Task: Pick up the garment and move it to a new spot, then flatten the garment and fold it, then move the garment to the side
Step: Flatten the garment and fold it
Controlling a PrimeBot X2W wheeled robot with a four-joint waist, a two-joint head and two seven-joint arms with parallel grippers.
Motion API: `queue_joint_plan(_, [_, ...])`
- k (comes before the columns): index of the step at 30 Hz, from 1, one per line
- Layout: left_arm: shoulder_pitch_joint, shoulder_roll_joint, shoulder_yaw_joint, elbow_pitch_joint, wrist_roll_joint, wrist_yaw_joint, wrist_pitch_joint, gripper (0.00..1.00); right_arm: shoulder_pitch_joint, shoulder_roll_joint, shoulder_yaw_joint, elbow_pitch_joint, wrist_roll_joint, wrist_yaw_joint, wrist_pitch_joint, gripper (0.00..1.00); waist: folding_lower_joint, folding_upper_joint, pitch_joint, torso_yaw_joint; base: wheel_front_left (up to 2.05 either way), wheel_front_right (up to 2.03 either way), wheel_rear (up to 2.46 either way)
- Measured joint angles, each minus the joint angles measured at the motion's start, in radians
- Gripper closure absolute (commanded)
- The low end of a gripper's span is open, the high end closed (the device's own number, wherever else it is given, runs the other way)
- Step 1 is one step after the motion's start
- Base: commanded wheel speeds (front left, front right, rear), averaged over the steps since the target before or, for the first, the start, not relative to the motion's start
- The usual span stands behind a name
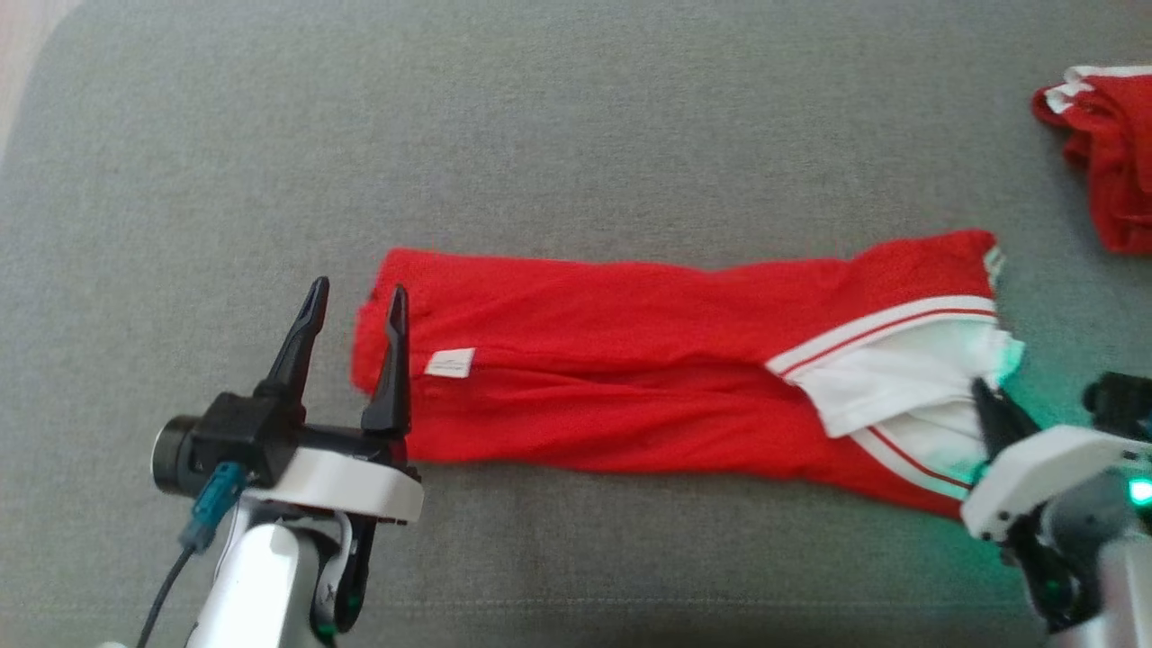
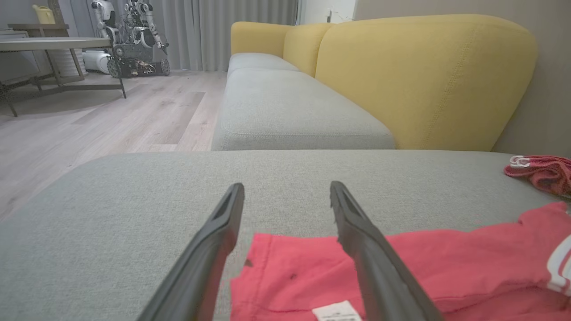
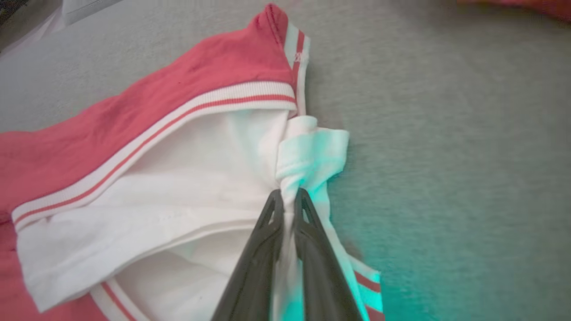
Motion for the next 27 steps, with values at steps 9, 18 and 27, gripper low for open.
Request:
queue_joint_plan(9, [0.003,-0.004,0.022,-0.001,0.005,-0.015,0.000,0.00,0.030,-0.045,-0.093,-0.084,-0.044,0.000,0.008,1.00,0.0000,0.0000,-0.023,-0.021,0.00,0.00,0.00])
queue_joint_plan(18, [0.039,-0.011,0.028,0.002,0.005,-0.017,0.000,0.00,0.029,-0.062,0.024,-0.233,-0.041,0.000,0.056,1.00,0.0000,0.0000,-0.067,-0.029,0.00,0.00,0.00])
queue_joint_plan(27, [0.046,-0.022,0.022,0.015,0.005,-0.025,0.000,0.00,-0.094,-0.047,0.351,-0.346,0.028,0.000,0.125,1.00,0.0000,0.0000,-0.124,-0.019,0.00,0.00,0.00])
